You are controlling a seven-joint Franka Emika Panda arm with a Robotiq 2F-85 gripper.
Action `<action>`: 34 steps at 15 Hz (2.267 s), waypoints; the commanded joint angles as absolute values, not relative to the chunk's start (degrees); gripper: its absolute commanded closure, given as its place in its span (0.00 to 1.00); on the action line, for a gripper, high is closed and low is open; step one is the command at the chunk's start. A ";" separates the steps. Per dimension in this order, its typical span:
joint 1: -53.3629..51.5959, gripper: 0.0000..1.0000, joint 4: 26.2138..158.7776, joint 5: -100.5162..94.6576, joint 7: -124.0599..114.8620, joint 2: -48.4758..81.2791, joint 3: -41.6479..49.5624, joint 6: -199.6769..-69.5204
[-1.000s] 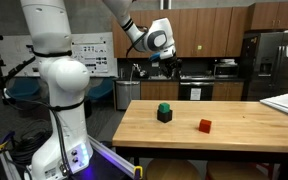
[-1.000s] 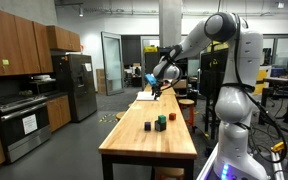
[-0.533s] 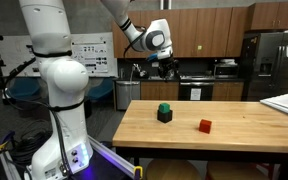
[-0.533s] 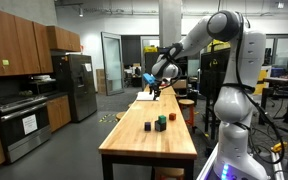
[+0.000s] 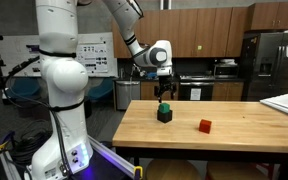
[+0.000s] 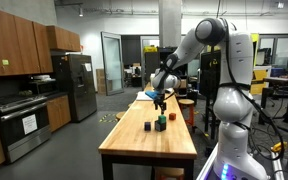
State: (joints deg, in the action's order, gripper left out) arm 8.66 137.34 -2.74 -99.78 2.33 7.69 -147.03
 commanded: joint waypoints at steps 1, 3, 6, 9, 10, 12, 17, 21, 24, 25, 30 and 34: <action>7.66 0.00 134.40 -10.42 -105.69 6.45 9.32 -139.52; 6.74 0.00 132.76 -15.05 -108.78 7.91 10.06 -134.56; 6.14 0.00 131.89 -13.07 -107.21 10.07 9.11 -137.99; 3.83 0.00 129.74 -11.36 -106.96 14.32 7.79 -138.68; 3.51 0.00 129.97 -8.10 -104.38 15.05 6.60 -138.56; -0.11 0.00 133.77 -12.39 -110.77 14.74 7.28 -151.21; -7.81 0.00 133.96 -18.42 -116.19 16.40 13.68 -168.57; -10.95 0.00 130.92 -24.36 -119.39 16.29 22.48 -166.46; -14.56 0.00 124.93 -34.23 -127.53 19.77 33.31 -166.59; -15.04 0.00 122.87 -36.88 -130.00 21.21 36.14 -166.60; -9.29 0.00 125.23 -34.72 -122.90 17.88 32.16 -150.82; -4.29 0.00 130.33 -30.90 -115.21 15.90 23.34 -144.46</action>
